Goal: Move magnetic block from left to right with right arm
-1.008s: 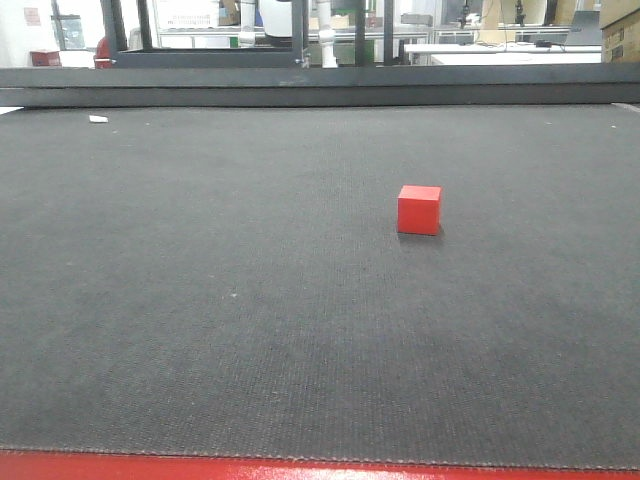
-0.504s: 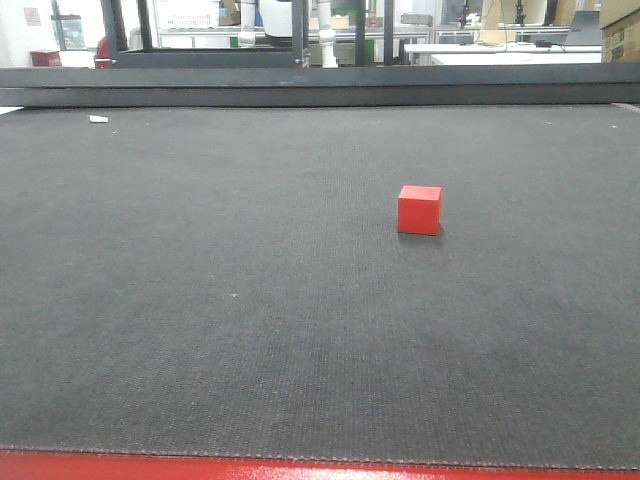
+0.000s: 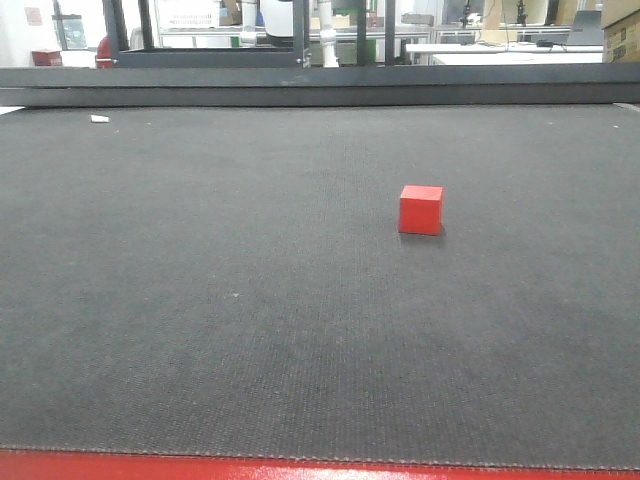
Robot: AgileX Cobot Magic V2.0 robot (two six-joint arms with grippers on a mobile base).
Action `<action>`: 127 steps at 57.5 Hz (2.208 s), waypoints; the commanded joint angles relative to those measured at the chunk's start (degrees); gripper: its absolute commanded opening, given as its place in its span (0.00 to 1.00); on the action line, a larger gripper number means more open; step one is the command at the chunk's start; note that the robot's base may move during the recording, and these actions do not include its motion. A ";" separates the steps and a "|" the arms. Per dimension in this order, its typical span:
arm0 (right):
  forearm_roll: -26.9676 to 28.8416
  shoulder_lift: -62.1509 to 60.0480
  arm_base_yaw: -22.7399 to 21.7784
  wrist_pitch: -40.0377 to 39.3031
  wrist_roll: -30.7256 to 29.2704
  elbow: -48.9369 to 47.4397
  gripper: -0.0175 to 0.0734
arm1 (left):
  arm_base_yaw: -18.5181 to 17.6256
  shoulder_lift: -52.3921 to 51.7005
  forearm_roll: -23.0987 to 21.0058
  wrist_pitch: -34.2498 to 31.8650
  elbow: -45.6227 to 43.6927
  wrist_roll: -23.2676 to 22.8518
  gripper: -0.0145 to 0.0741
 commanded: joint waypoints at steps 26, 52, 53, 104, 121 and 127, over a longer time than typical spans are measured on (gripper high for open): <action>-0.32 43.69 8.58 6.01 0.10 -27.90 0.83 | 0.09 -0.68 -0.27 -4.82 0.49 -0.34 0.02; -2.49 80.76 23.77 31.46 15.73 -62.85 0.82 | 0.09 -0.68 -0.27 -4.82 0.49 -0.34 0.02; -2.85 81.83 24.08 32.39 17.59 -64.04 0.82 | 0.09 -0.68 -0.27 -4.82 0.49 -0.34 0.02; -13.73 112.90 25.36 57.43 49.22 -94.20 0.82 | 0.09 -0.68 -0.27 -4.82 0.49 -0.34 0.02; -13.78 113.26 25.36 57.07 49.22 -94.20 0.47 | 0.09 -0.68 -0.27 -4.82 0.49 -0.34 0.02; -13.78 112.76 25.15 57.07 49.17 -94.20 0.35 | 0.09 -0.68 -0.27 -4.82 0.49 -0.34 0.02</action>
